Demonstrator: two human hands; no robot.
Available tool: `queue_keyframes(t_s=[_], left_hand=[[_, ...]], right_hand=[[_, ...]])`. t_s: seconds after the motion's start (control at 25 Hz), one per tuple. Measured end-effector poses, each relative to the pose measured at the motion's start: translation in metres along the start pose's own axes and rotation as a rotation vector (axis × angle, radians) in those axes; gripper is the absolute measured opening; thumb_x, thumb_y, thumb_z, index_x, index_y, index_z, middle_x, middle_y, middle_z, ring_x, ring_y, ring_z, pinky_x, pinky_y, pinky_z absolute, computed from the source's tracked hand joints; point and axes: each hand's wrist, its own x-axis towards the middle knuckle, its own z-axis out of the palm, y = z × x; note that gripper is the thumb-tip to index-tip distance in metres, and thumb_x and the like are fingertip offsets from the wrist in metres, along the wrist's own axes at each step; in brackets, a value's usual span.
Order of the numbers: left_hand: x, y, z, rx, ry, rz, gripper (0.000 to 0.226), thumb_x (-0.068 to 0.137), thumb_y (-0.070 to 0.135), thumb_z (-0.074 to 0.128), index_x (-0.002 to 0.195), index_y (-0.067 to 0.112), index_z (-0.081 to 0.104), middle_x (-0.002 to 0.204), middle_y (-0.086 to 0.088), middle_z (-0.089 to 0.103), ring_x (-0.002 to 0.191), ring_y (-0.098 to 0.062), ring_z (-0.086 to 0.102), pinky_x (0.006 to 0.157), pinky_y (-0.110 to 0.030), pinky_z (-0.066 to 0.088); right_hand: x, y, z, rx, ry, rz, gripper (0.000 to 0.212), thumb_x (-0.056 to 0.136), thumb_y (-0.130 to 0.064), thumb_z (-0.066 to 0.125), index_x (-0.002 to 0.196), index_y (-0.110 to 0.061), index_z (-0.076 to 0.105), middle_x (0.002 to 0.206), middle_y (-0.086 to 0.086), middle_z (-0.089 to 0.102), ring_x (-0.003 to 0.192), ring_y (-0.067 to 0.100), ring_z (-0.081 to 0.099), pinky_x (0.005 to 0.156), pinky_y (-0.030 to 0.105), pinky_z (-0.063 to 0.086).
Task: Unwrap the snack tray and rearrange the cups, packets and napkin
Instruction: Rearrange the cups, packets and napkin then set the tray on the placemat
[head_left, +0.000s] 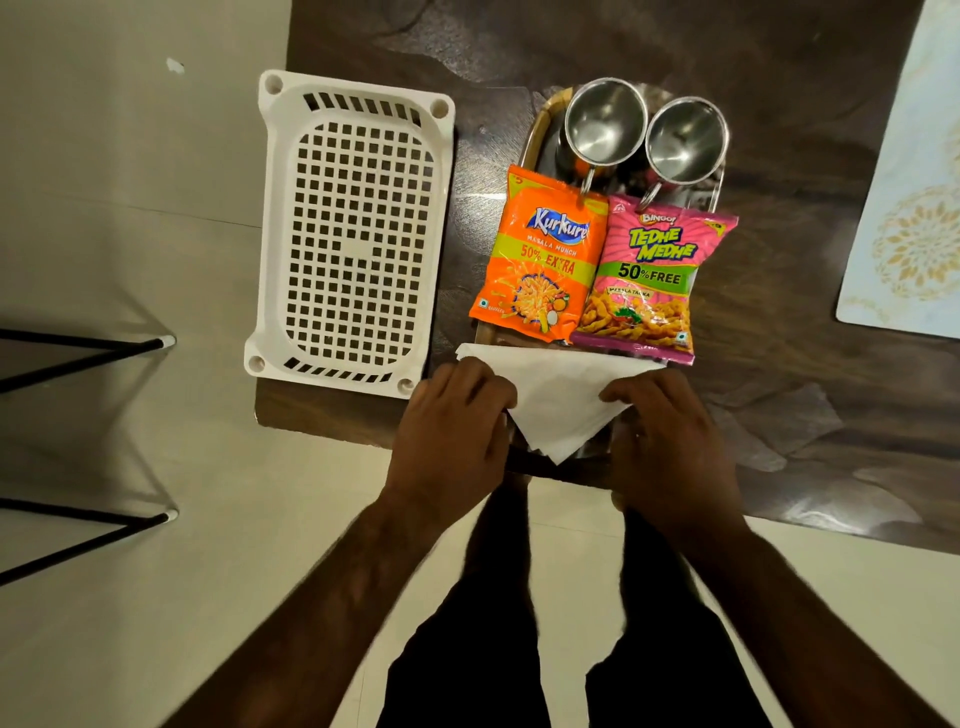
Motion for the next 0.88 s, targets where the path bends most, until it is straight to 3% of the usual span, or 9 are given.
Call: queue_keyframes(t_s=[0.08,0.2,0.4,0.56,0.72,0.88], left_hand=[[-0.001,0.001,0.0,0.022,0.026,-0.013,0.019,0.085,0.017,0.059,0.103,0.018,0.064,0.104,-0.003,0.059,0.096,-0.023,0.054,0.078,-0.038,0.046],[0.004,0.004,0.007,0.156,-0.049,0.096,0.029,0.079,0.018,0.067,0.107,0.02,0.064,0.107,-0.004,0.059,0.098,-0.026,0.055,0.08,-0.037,0.044],[0.016,0.006,0.015,0.209,-0.056,0.095,0.03,0.07,0.01,0.071,0.097,0.019,0.062,0.103,-0.005,0.058,0.096,-0.027,0.055,0.079,-0.038,0.042],[0.014,0.007,0.013,0.167,-0.075,0.08,0.029,0.07,0.012,0.073,0.096,0.02,0.063,0.104,-0.004,0.057,0.098,-0.027,0.056,0.081,-0.039,0.046],[0.008,0.003,-0.011,0.058,0.007,0.047,0.024,0.075,0.016,0.069,0.098,0.02,0.062,0.104,-0.001,0.056,0.096,-0.024,0.055,0.08,-0.038,0.045],[0.011,-0.053,-0.063,-0.003,0.296,-0.229,0.02,0.081,0.02,0.064,0.101,0.018,0.063,0.105,-0.003,0.058,0.097,-0.025,0.055,0.082,-0.041,0.047]], right_hand=[[0.002,-0.004,-0.006,0.024,-0.004,0.008,0.049,0.086,0.0,0.073,0.128,-0.024,0.065,0.134,-0.008,0.054,0.096,0.023,0.07,0.063,0.039,0.06],[0.014,-0.014,-0.005,-0.087,-0.088,-0.104,0.059,0.086,-0.02,0.082,0.139,-0.028,0.059,0.149,-0.009,0.051,0.111,0.022,0.068,0.064,0.032,0.055],[0.018,-0.023,0.004,-0.147,-0.124,-0.04,0.065,0.084,-0.028,0.085,0.14,-0.031,0.054,0.147,-0.006,0.051,0.123,0.025,0.064,0.069,0.041,0.062],[0.013,-0.026,0.008,-0.074,-0.108,0.025,0.063,0.086,-0.025,0.084,0.141,-0.03,0.054,0.148,-0.007,0.049,0.126,0.027,0.063,0.072,0.038,0.056],[0.009,-0.035,0.0,-0.048,-0.065,0.073,0.056,0.088,-0.02,0.078,0.137,-0.035,0.056,0.143,-0.013,0.049,0.102,0.028,0.071,0.069,0.034,0.048],[0.013,-0.05,-0.007,0.042,-0.014,0.038,0.048,0.087,-0.012,0.076,0.125,-0.037,0.061,0.122,-0.014,0.059,0.084,0.018,0.068,0.064,0.031,0.047]])
